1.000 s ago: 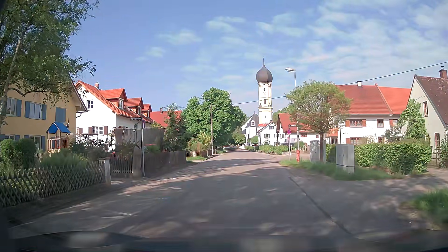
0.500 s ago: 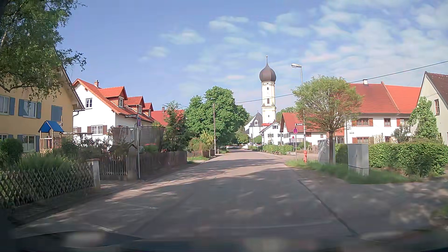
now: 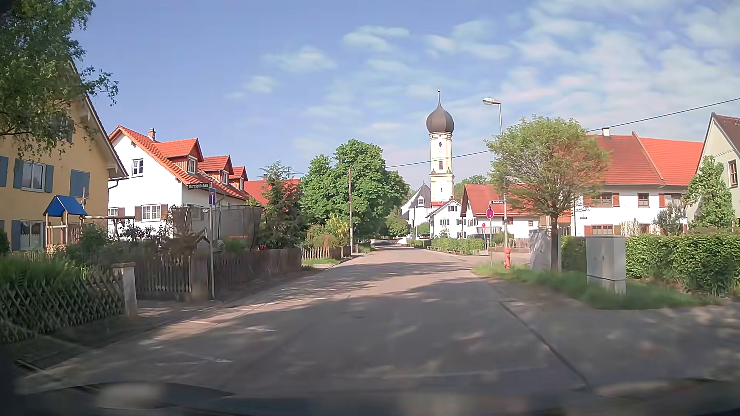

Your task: Follow the waypoints while adhering to traffic rules and regulations

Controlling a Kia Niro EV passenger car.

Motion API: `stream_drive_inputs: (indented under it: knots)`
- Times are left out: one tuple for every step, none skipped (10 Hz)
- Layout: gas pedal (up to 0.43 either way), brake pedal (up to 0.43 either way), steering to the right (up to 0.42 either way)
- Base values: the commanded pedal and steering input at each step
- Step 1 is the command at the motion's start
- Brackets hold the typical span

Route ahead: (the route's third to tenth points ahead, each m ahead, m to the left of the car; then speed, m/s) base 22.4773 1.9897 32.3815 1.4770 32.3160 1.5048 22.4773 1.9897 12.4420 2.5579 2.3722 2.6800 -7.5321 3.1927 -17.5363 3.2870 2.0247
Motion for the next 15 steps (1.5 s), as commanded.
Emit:
stream_drive_inputs:
  knots:
    - [0.000,0.146,0.126]
    - [0.000,0.146,0.149]
    - [0.000,0.146,0.172]
    - [0.000,0.152,0.196]
    - [0.000,0.159,0.219]
    - [0.000,0.165,0.244]
    - [0.000,0.165,0.269]
    - [0.000,0.165,0.288]
    - [0.000,0.165,0.323]
    - [0.000,0.159,0.351]
    - [0.000,0.152,0.377]
    - [0.000,0.152,0.404]
    - [0.000,0.152,0.436]
    - [0.000,0.152,0.462]
    - [0.000,0.140,0.473]
